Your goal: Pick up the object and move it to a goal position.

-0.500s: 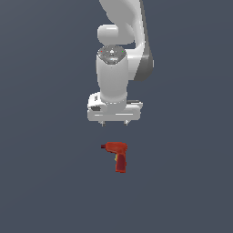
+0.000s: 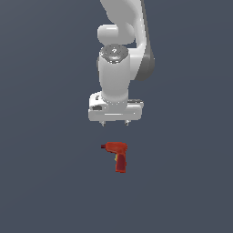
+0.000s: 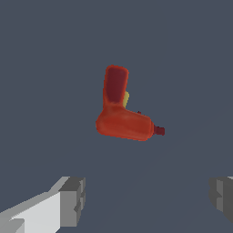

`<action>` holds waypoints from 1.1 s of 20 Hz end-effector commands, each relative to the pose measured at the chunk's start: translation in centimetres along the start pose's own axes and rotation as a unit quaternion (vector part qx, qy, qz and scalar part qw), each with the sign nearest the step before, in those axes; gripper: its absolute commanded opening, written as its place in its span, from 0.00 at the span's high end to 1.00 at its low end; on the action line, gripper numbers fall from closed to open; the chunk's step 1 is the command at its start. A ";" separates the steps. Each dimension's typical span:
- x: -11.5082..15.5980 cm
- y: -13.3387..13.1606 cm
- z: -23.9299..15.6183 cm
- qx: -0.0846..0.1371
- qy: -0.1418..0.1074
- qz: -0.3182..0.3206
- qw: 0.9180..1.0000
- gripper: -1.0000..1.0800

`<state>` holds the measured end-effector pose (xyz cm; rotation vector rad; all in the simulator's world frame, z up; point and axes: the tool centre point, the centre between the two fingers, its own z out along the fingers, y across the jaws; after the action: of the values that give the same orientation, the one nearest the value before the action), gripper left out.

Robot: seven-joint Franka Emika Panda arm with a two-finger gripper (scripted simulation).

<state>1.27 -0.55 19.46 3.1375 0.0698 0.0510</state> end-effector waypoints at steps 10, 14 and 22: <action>0.8 -0.1 0.7 0.002 -0.005 -0.008 1.000 0.00; 1.8 -0.2 1.5 0.004 -0.011 -0.016 1.000 0.00; 4.5 -0.7 4.5 0.016 -0.030 -0.043 0.998 0.00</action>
<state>5.34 0.23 15.80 3.1561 0.1895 -0.0307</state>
